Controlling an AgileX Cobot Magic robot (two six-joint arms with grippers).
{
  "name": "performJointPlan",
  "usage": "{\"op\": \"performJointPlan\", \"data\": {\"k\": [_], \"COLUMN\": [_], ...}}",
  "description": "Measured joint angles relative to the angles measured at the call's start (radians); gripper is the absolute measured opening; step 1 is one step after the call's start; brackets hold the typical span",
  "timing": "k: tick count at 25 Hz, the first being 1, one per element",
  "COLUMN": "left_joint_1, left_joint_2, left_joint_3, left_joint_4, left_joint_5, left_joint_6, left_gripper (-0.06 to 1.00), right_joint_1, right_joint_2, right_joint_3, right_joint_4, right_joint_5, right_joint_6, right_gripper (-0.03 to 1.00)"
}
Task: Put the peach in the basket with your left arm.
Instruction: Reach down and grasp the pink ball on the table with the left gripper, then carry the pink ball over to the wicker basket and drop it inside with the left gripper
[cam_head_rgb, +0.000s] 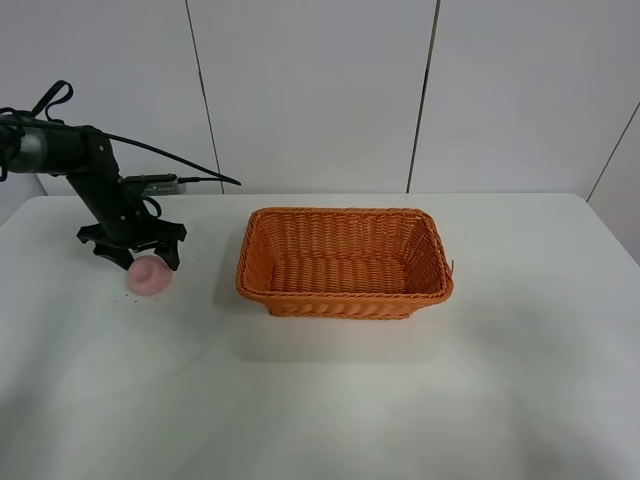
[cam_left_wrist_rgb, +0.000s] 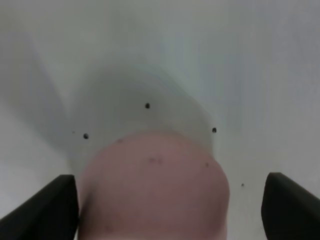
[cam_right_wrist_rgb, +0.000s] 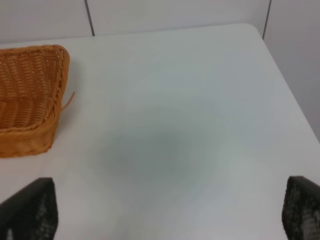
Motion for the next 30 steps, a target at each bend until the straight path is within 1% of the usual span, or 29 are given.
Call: {"op": "performJointPlan", "data": {"k": [8,11,13,15,19,20,21,25,30], "left_joint_1": [0.0,0.0,0.0,0.0,0.0,0.0,0.0,0.0,-0.003], "left_joint_2": [0.001,0.001,0.001,0.001,0.001,0.0,0.0,-0.026,-0.144], "left_joint_3": [0.0,0.0,0.0,0.0,-0.001,-0.006,-0.014,-0.06,-0.145], "left_joint_4": [0.014,0.016,0.017,0.021,0.043,0.048,0.053,0.059,0.067], "left_joint_5": [0.001,0.016,0.026,0.029,0.048,0.055,0.065,0.136,0.24], "left_joint_6": [0.01,0.01,0.01,0.01,0.01,0.01,0.01,0.006,0.0], "left_gripper": [0.84,0.74,0.65,0.53,0.19,0.14,0.12,0.12,0.12], "right_joint_1": [0.0,0.0,0.0,0.0,0.0,0.0,0.0,0.0,0.0], "right_joint_2": [0.0,0.0,0.0,0.0,0.0,0.0,0.0,0.0,0.0], "right_joint_3": [0.0,0.0,0.0,0.0,0.0,0.0,0.0,0.0,0.0], "right_joint_4": [0.0,0.0,0.0,0.0,0.0,0.0,0.0,0.0,0.0], "right_joint_5": [0.0,0.0,0.0,0.0,0.0,0.0,0.0,0.0,0.0], "right_joint_6": [0.0,0.0,0.0,0.0,0.0,0.0,0.0,0.0,0.0], "right_gripper": [0.69,0.69,0.69,0.69,0.69,0.69,0.69,0.69,0.69]}}
